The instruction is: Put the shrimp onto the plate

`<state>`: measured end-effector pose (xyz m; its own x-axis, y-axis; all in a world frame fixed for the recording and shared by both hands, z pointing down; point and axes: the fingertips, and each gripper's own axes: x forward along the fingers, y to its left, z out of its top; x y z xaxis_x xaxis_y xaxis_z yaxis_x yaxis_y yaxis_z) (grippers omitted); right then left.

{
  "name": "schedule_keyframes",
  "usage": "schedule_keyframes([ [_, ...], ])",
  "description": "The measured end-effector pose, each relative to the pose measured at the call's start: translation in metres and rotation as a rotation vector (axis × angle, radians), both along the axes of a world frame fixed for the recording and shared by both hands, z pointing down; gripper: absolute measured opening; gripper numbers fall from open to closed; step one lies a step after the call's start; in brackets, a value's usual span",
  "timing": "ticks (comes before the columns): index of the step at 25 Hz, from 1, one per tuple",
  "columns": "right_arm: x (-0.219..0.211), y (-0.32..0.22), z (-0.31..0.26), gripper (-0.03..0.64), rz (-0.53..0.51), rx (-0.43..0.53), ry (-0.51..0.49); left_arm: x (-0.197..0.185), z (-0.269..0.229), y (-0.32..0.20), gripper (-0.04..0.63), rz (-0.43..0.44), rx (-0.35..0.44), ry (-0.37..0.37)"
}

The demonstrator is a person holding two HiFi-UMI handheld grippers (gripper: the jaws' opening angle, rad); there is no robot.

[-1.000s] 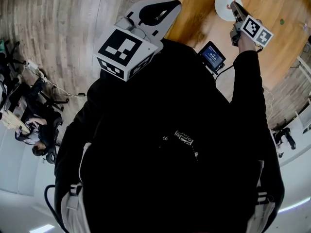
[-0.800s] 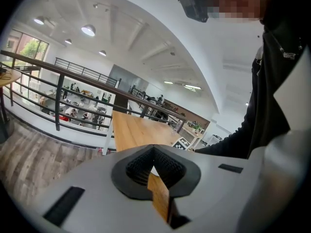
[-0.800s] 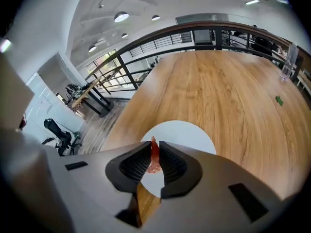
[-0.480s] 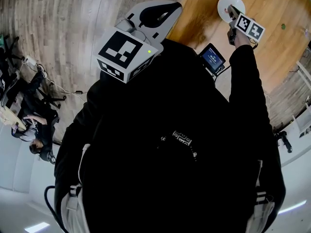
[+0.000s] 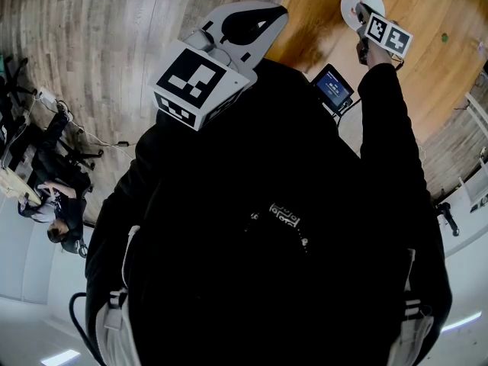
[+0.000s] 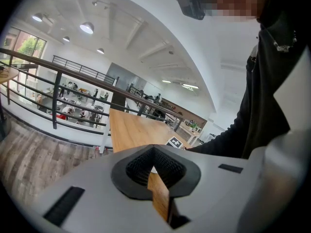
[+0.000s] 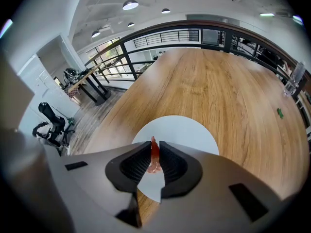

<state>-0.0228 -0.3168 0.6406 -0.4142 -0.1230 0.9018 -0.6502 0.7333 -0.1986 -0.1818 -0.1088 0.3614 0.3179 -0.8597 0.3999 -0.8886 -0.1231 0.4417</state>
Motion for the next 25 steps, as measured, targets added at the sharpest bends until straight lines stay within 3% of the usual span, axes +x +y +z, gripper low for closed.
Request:
schedule_keyframes([
  [6, 0.003, -0.003, 0.006, 0.063, 0.007, -0.008, 0.012, 0.01, 0.003, -0.002, -0.005, 0.03, 0.001, 0.008],
  [25, 0.008, -0.003, 0.02, 0.063, 0.028, -0.034, 0.014, 0.009, 0.004, 0.011, -0.005, -0.022, 0.0, 0.002],
])
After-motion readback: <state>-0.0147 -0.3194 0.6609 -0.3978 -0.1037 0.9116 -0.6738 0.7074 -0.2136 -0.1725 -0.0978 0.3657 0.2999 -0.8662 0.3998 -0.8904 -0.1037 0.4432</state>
